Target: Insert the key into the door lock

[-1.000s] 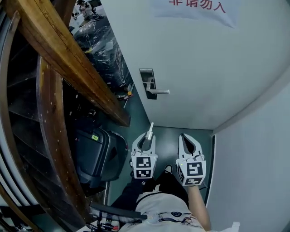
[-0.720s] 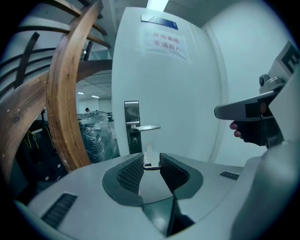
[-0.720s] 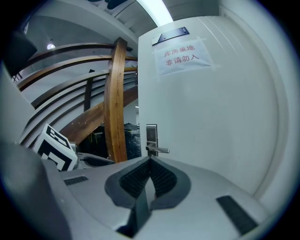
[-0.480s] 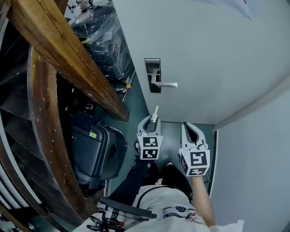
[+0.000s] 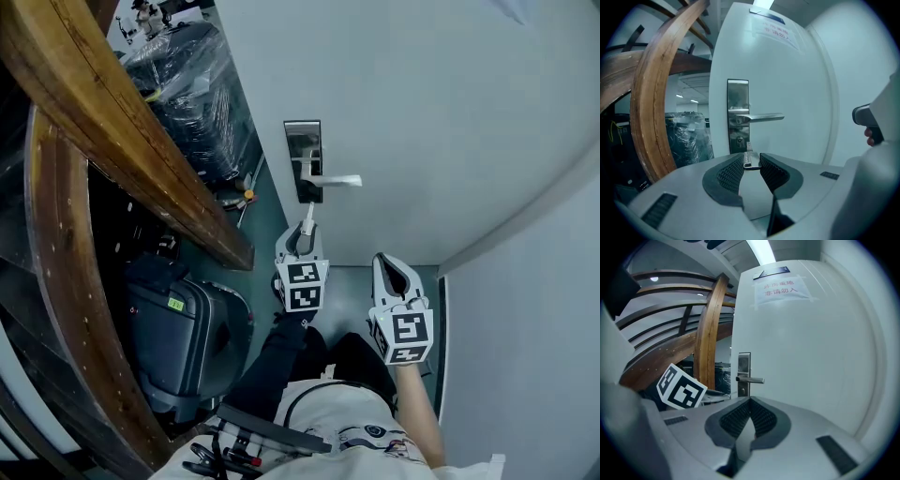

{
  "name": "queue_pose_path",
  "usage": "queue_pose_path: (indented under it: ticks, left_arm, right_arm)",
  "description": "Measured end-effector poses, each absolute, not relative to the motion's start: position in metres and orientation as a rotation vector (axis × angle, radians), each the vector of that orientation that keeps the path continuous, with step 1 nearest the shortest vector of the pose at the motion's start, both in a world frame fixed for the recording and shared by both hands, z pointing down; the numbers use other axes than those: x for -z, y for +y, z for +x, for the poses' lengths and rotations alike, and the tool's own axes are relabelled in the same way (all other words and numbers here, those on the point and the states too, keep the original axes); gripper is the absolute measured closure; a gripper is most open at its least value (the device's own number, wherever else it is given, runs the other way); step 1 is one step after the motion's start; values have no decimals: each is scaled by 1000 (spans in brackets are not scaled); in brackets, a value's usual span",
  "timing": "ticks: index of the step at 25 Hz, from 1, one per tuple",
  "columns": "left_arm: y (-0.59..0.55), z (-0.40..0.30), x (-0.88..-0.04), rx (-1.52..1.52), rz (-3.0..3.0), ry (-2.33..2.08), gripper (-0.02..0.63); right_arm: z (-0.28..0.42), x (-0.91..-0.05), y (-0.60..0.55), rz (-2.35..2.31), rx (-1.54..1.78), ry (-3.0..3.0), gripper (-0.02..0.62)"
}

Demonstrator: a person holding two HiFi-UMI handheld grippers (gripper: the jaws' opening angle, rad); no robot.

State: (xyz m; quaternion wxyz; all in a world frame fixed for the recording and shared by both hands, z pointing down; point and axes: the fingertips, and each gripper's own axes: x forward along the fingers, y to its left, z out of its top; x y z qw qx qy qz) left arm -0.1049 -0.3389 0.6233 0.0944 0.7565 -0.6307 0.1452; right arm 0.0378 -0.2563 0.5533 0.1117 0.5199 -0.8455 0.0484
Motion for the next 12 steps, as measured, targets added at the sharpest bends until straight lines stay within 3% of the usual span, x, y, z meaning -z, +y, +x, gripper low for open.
queue_pose_path:
  ticks: [12]
  left_arm:
    - [-382,-115,-635,-390,2231,-1918,489]
  right_arm:
    - [39,-577,-275,1538,-148,-2469,589]
